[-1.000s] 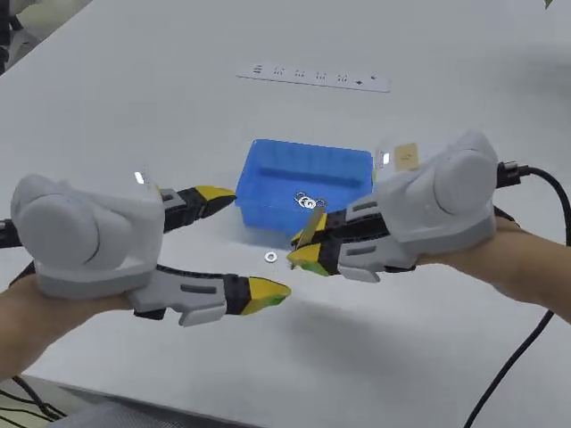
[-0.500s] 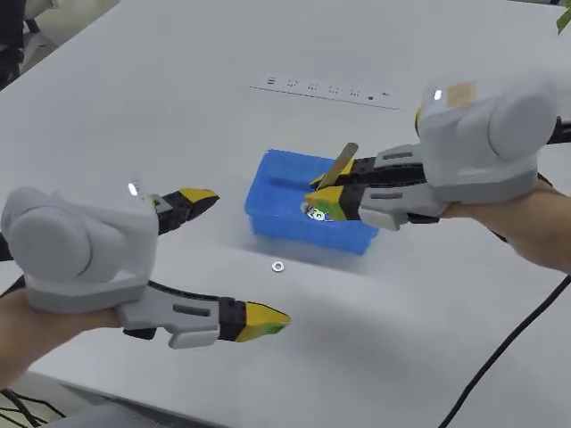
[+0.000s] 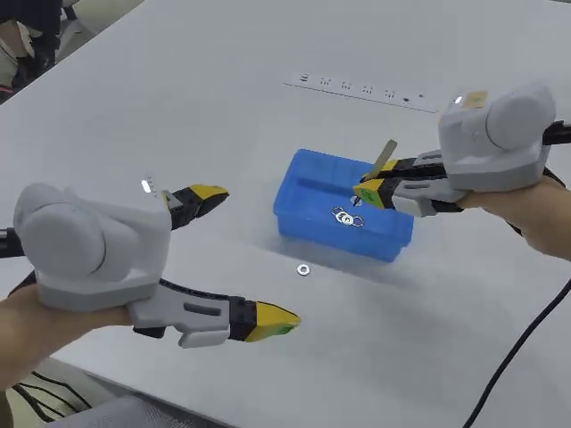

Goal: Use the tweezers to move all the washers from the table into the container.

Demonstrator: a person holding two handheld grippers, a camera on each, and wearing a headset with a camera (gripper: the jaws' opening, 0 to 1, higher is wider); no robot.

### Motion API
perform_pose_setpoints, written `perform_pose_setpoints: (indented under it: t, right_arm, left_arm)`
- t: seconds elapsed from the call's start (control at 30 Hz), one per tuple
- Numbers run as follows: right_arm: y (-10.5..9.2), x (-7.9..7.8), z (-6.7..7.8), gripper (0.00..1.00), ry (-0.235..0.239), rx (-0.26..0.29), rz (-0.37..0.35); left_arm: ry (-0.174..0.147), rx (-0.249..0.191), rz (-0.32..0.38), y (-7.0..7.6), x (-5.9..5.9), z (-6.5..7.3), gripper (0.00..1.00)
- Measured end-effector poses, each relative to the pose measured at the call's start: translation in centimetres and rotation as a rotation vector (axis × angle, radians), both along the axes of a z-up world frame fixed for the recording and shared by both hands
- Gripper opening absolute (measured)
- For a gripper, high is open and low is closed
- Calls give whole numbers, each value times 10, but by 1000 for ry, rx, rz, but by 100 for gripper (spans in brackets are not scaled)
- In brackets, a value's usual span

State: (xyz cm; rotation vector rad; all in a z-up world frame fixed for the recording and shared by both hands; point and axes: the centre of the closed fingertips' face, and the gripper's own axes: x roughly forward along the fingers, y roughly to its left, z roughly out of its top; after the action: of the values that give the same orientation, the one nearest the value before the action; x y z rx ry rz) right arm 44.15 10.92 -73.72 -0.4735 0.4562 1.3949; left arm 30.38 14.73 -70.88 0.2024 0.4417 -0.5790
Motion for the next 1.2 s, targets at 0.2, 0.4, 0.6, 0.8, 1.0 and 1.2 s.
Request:
perform_pose_setpoints:
  t: [0.2,0.4,0.6,0.8,1.0,1.2]
  right_arm:
    - [1,0,-14,10,4,-34,10]
    - [1,1,-15,10,24,-33,-3]
    - [-2,-1,-11,9,22,-32,-4]
    - [-7,-7,-7,8,1,-39,4]
    - [-6,-10,-2,8,-19,-40,21]
    - [-4,-18,-2,8,-42,-64,58]
  left_arm:
    - [3,-9,9,0,1,-1,99]
    - [7,-10,8,0,1,-3,99]
    - [9,-5,9,1,3,-4,99]
    - [5,-9,6,-3,5,-3,99]
    - [-10,-16,19,0,15,1,97]
    - [-44,-38,29,5,35,16,90]
